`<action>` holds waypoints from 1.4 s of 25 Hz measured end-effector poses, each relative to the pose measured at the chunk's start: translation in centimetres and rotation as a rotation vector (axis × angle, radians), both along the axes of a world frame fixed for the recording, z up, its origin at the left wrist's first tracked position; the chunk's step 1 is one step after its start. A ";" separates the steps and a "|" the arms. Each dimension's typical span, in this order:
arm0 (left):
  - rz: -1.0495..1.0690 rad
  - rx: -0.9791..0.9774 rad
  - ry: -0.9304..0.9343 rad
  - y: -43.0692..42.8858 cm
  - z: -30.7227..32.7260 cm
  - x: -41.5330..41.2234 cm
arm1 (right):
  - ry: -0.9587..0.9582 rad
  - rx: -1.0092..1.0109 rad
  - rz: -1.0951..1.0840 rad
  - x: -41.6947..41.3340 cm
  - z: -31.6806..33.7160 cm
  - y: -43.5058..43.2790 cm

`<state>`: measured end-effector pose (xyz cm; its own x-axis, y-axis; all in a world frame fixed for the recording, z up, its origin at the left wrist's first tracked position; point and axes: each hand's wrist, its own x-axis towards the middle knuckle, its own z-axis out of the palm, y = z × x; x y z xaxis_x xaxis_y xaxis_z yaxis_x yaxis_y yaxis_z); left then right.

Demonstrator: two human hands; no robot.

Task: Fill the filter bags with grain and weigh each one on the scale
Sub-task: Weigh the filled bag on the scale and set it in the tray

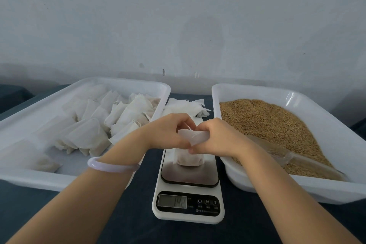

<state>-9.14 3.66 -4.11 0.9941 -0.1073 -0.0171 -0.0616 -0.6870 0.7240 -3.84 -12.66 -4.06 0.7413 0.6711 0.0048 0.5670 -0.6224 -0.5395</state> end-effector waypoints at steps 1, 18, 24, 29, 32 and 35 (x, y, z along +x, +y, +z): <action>-0.001 -0.002 -0.001 0.0 0.0 0.0 | 0.000 0.004 0.002 0.0 0.0 0.0; 0.001 0.047 0.049 -0.1 0.3 0.0 | 0.077 0.240 0.007 -0.2 -0.2 -0.4; 0.014 0.080 0.051 -0.1 0.4 0.0 | 0.036 0.388 0.003 -0.3 0.0 -0.5; 0.051 0.001 0.004 -0.1 0.2 0.1 | 0.005 0.359 0.026 -0.1 -0.4 -0.5; 0.104 -0.180 -0.026 0.1 0.0 0.3 | -0.041 0.397 0.028 -0.2 -0.4 -0.5; 0.082 -0.247 -0.052 0.1 0.1 0.2 | -0.174 0.554 0.004 -0.2 -0.2 -0.7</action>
<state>-8.94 3.77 -3.98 0.9985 -0.0208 0.0508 -0.0544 -0.4940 0.8677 -4.03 -13.32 -4.30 0.6958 0.5364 0.4777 0.6782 -0.2717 -0.6828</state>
